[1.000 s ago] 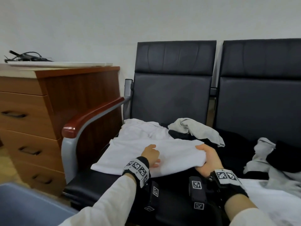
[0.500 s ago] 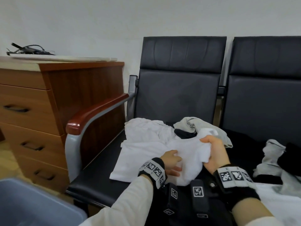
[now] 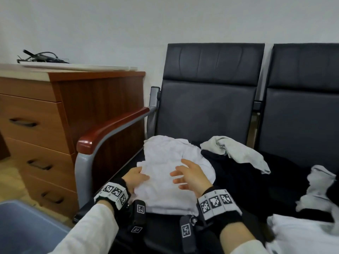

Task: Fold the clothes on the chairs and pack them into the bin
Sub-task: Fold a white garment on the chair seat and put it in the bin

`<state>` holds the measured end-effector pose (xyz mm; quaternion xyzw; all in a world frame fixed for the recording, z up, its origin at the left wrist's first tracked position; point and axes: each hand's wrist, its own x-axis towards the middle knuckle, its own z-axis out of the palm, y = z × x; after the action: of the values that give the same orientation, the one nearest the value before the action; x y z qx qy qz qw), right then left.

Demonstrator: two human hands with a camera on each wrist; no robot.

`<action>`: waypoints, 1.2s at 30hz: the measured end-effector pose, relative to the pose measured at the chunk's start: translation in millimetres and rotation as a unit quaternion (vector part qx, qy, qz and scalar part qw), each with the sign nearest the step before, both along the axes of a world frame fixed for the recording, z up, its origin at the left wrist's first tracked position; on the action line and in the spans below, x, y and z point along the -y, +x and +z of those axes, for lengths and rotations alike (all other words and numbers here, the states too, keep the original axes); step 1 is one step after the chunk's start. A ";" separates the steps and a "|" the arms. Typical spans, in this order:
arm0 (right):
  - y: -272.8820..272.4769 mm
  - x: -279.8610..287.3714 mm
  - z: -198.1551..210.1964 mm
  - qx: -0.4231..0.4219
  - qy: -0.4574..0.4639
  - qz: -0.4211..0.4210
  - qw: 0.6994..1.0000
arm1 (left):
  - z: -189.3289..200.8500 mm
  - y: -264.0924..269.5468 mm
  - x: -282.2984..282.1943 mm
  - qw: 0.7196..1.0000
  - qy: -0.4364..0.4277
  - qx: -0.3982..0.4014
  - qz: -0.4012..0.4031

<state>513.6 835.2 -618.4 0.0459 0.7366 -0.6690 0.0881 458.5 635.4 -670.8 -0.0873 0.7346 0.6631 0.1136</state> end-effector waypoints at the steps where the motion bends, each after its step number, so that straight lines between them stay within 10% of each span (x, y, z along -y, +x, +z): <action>1: 0.8 -7.4 -2.8 -0.003 0.022 -0.010 1.000 | -1.5 -0.5 1.3 1.000 -0.028 -0.007 -0.002; 10: 28.3 -34.1 -19.1 0.127 0.180 0.057 0.974 | -0.5 -16.3 16.9 0.985 -0.168 -0.037 -0.007; 15: 22.1 -44.6 -35.4 0.078 0.284 -0.066 0.953 | 29.9 -0.8 10.9 0.897 -0.437 -0.063 0.019; 18: 19.0 -43.3 -43.6 0.114 0.197 -0.074 0.971 | 50.0 17.6 -6.4 0.945 -0.300 -0.127 -0.025; 22: 11.1 -35.9 -55.7 0.143 0.111 -0.081 0.980 | 52.2 43.5 -31.0 0.983 -0.093 -0.012 -0.158; 31: 11.2 -11.5 -34.9 0.061 -0.168 -0.059 0.982 | 32.9 51.2 -31.7 0.963 -0.106 0.118 -0.219; 36: 16.3 29.0 -12.5 -0.058 -0.006 0.035 0.998 | 44.8 48.0 -16.7 0.969 -0.045 0.169 -0.176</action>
<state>529.9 806.2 -630.8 -0.0192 0.7378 -0.6713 0.0685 506.5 652.1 -626.1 -0.0724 0.7379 0.5743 0.3471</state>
